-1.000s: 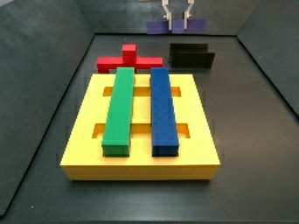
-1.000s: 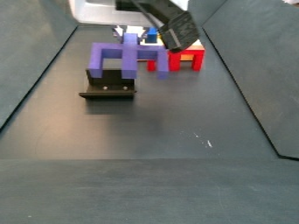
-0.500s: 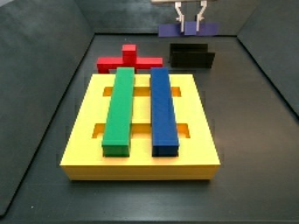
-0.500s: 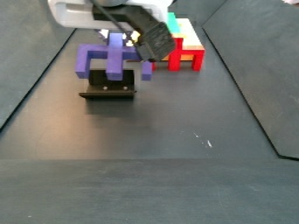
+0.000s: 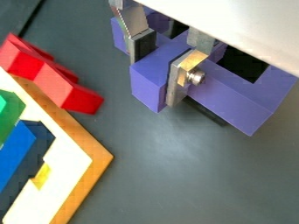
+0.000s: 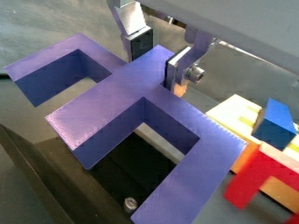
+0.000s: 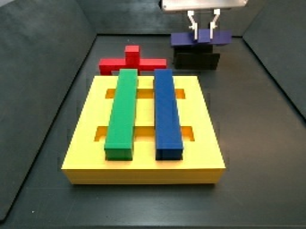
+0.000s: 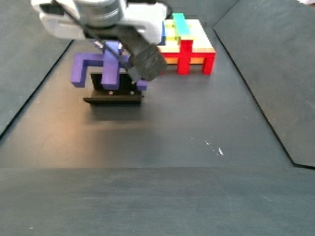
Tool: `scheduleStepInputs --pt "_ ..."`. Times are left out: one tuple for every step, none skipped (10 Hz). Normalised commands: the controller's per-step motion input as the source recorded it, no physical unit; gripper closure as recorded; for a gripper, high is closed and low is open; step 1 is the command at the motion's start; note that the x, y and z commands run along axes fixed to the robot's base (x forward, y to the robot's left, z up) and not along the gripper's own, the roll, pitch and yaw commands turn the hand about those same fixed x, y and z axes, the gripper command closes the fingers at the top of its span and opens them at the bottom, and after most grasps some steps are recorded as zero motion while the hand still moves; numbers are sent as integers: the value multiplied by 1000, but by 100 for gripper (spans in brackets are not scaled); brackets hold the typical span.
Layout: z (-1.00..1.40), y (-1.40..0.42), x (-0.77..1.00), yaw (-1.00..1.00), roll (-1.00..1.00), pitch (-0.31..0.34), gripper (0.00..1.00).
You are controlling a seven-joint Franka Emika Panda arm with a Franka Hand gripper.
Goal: Pick up the purple object. Move up. Place the purple object on the fixture. Regrasp the purple object. Move to above the board. Insert the purple object.
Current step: Place the purple object on the fixture.
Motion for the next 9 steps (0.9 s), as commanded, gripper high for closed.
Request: scheduleStepInputs --pt "-214 117 60 0 -417 -17 100" --pt "-217 109 0 0 -431 -49 100" --pt "-254 129 0 0 -357 -66 100" --pt "-263 80 -97 -3 -206 -46 100" --pt "-149 71 -83 -91 -163 0 100" --pt "-117 74 0 -94 -83 0 100" --pt "-171 57 -9 -83 0 0 100" --pt "-160 63 0 -97 51 0 100" --pt "0 0 0 0 0 0 100"
